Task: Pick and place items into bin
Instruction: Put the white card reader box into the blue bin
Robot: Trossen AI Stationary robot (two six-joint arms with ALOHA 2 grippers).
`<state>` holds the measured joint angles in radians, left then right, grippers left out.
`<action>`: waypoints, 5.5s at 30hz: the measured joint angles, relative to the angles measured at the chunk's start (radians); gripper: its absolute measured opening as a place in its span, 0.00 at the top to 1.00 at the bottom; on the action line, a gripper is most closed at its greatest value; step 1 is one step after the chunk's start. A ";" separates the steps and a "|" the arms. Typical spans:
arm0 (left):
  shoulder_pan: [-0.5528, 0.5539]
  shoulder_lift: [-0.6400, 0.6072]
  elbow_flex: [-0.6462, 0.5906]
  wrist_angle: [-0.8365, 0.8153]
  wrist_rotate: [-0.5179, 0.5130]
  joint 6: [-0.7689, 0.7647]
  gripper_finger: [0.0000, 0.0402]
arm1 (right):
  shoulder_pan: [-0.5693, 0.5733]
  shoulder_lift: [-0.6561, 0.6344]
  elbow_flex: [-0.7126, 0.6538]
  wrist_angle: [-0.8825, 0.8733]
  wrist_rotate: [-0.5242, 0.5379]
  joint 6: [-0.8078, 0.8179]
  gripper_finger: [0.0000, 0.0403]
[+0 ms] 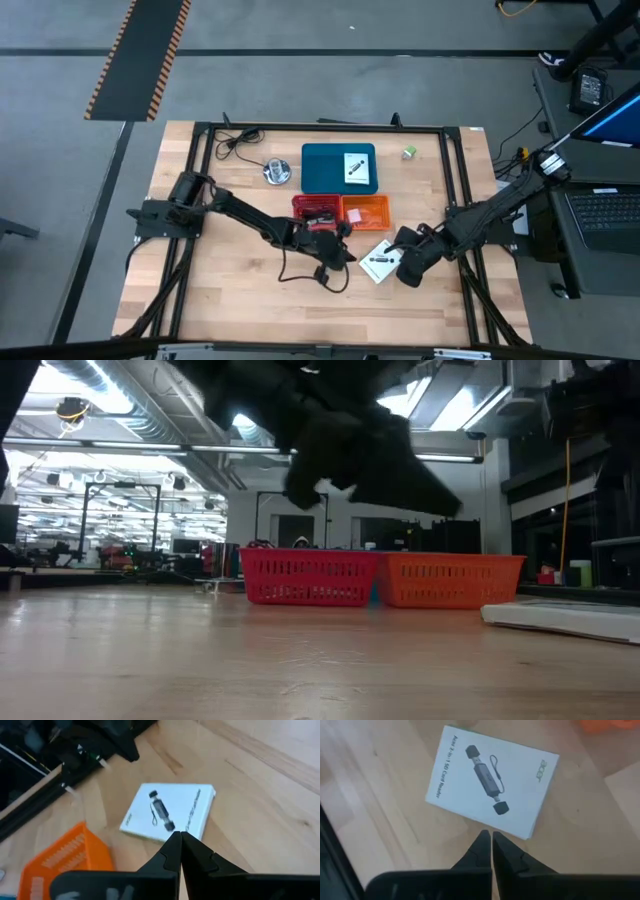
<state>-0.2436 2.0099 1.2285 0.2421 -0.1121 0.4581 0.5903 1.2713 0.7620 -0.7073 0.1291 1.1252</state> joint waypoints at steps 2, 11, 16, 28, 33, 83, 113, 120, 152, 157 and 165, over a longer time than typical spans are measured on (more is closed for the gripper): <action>-0.011 0.017 0.025 -0.028 -0.027 0.016 0.99 | 0.000 -0.001 0.012 -0.013 0.000 0.000 1.00; -0.018 0.073 0.084 -0.070 -0.055 0.027 0.99 | 0.001 0.032 0.013 -0.043 0.019 0.048 1.00; -0.024 0.073 0.084 -0.082 -0.078 0.037 0.98 | 0.001 0.085 0.013 -0.046 0.019 0.049 1.00; -0.032 0.072 0.084 -0.089 -0.074 0.054 0.76 | 0.001 0.144 -0.002 0.003 0.019 0.053 1.00; -0.034 0.072 0.084 -0.086 -0.077 0.054 0.64 | 0.001 0.143 -0.030 0.009 0.019 0.078 1.00; -0.054 0.121 0.082 -0.171 -0.155 0.345 0.55 | 0.000 0.142 -0.198 0.285 0.023 0.167 1.00; -0.049 0.149 0.084 -0.053 -0.141 0.428 0.55 | -0.005 0.145 -0.201 0.343 0.003 0.206 1.00; -0.048 0.153 0.084 -0.063 -0.145 0.446 0.55 | -0.005 0.145 -0.201 0.343 0.005 0.207 1.00; -0.025 0.214 0.155 -0.034 -0.156 0.538 0.75 | -0.005 0.143 -0.200 0.349 0.003 0.217 1.00; -0.029 0.214 0.155 -0.032 -0.167 0.537 0.85 | -0.005 0.143 -0.200 0.354 0.002 0.200 1.00; -0.052 0.215 0.155 -0.027 -0.272 0.576 0.97 | -0.004 0.144 -0.159 0.338 0.006 0.111 1.00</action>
<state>-0.2959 2.2245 1.3830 0.2153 -0.3837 1.0340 0.5861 1.4155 0.6032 -0.3697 0.1351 1.2365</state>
